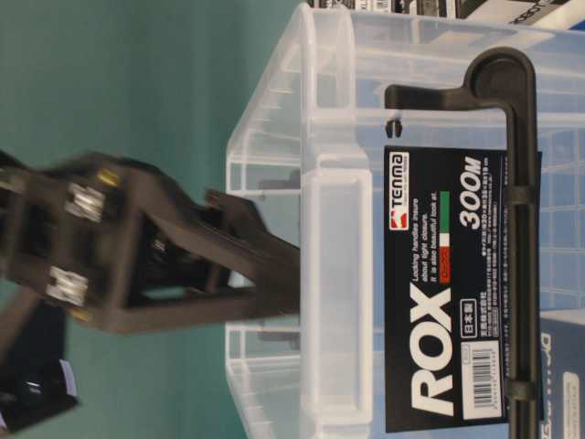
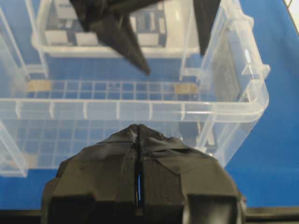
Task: Pick the box from inside the plastic case
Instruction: 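Lower the open right gripper down onto the black box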
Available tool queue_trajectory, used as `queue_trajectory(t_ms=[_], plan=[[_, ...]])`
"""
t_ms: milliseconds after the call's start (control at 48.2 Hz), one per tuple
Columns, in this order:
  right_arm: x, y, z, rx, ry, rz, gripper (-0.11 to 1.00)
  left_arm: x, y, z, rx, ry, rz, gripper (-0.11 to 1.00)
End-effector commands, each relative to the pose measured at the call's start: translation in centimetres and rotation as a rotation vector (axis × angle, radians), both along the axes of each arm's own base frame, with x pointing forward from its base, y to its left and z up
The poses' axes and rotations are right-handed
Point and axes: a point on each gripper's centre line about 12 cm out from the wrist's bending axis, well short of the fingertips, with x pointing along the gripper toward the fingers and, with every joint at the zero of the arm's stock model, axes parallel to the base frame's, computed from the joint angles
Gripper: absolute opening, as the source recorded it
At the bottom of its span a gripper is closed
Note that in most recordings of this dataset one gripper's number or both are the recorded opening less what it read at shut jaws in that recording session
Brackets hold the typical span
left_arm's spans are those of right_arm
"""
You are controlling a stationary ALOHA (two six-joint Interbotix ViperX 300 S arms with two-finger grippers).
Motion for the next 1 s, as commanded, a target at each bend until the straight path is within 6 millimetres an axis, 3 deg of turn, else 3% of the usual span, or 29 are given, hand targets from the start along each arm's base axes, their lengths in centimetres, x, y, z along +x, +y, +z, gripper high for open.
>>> queue_trajectory(t_ms=[0, 332, 727, 976], plan=[[0.6, 0.2, -1.6, 0.011, 0.012, -0.003, 0.99, 0.2, 0.0, 1.1, 0.001, -0.028, 0.002, -0.06], [2.6, 1.6, -5.9, 0.086, 0.008, 0.026, 1.0, 0.2, 0.1, 0.8, 0.005, -0.02, 0.006, -0.06], [3.7, 2.0, -8.8, 0.071, -0.009, 0.035, 1.0, 0.2, 0.3, 0.6, 0.006, -0.015, 0.014, -0.06], [3.7, 3.5, -10.0, 0.086, 0.001, 0.059, 1.0, 0.1, 0.4, 0.5, 0.009, -0.014, 0.018, -0.06]])
